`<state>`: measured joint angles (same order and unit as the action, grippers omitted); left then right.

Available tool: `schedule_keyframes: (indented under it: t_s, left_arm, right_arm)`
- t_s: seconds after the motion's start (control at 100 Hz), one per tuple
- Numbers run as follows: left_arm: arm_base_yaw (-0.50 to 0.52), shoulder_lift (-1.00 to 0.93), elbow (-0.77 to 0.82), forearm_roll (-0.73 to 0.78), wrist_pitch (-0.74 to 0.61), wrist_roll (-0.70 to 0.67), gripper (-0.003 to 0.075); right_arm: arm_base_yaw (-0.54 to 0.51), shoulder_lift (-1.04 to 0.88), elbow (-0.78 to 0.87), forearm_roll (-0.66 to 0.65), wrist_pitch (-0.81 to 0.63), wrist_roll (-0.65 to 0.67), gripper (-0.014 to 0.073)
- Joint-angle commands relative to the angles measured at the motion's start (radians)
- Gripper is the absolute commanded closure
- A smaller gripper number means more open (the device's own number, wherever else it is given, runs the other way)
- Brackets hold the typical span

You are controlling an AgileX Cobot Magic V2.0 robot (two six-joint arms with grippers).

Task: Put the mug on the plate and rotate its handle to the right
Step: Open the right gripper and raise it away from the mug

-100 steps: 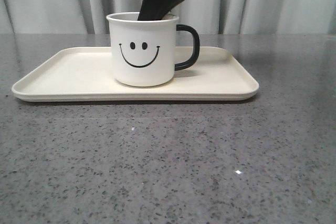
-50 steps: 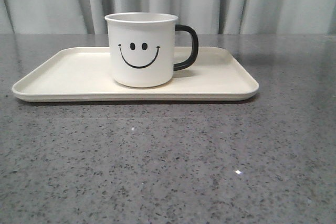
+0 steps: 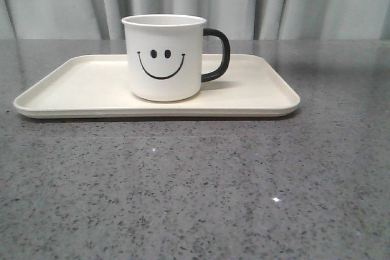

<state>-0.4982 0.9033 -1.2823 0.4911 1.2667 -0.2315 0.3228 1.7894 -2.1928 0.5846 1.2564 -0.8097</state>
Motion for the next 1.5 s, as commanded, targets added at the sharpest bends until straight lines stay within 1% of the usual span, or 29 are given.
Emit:
schedule_keyframes:
  t_s: [0.0,0.18,0.38,0.43,0.54,0.69,0.87,0.99,1.15,1.23,1.37,1.49]
  left_arm:
    - [-0.008,-0.005,-0.022,0.027,-0.053,-0.012,0.0740]
    - [-0.008,-0.005,-0.022,0.027,-0.078,-0.012,0.0740]
    - [-0.008,-0.005,-0.022,0.027,-0.095,-0.012,0.0740]
    - [-0.008,-0.005,-0.022,0.027,-0.095,-0.012,0.0740]
    - [-0.008,-0.005,-0.022,0.023,-0.095,-0.012,0.0740]
    - [-0.008,-0.005,-0.022,0.023,-0.096,-0.012,0.0740]
    - [-0.008,-0.005,-0.022,0.023,-0.097,-0.012,0.0740]
    - [-0.008,-0.005,-0.022,0.023,-0.113,-0.012,0.0740]
    - [-0.008,-0.005,-0.022,0.023,-0.127,-0.012,0.0740]
    - [-0.008,-0.005,-0.020,0.023,-0.131,-0.012,0.0740]
    - [-0.008,-0.005,0.008,0.021,-0.144,-0.012,0.0740]
    - [-0.008,-0.005,0.046,0.015,-0.169,-0.012,0.0740]
  right_arm:
    - [-0.075,-0.139,-0.034,0.042,-0.021,0.045,0.0429]
    - [-0.239,-0.294,-0.031,0.042,-0.066,0.120,0.0433]
    - [-0.431,-0.437,-0.023,0.041,-0.100,0.251,0.0436]
    - [-0.477,-0.474,-0.006,0.040,-0.124,0.284,0.0458]
    - [-0.558,-0.562,0.070,0.032,-0.196,0.318,0.0543]
    - [-0.630,-0.704,0.257,0.019,-0.303,0.320,0.0663]
    - [-0.640,-0.891,0.551,0.014,-0.456,0.320,0.0654]
    - [-0.630,-0.986,0.718,0.019,-0.485,0.323,0.0654]
    - [-0.551,-1.075,0.889,0.023,-0.497,0.324,0.0654]
    - [-0.506,-1.117,0.947,0.013,-0.520,0.324,0.0654]
    - [-0.489,-1.199,1.045,-0.090,-0.582,0.335,0.0654]
    - [-0.489,-1.269,1.135,-0.183,-0.652,0.395,0.0654]
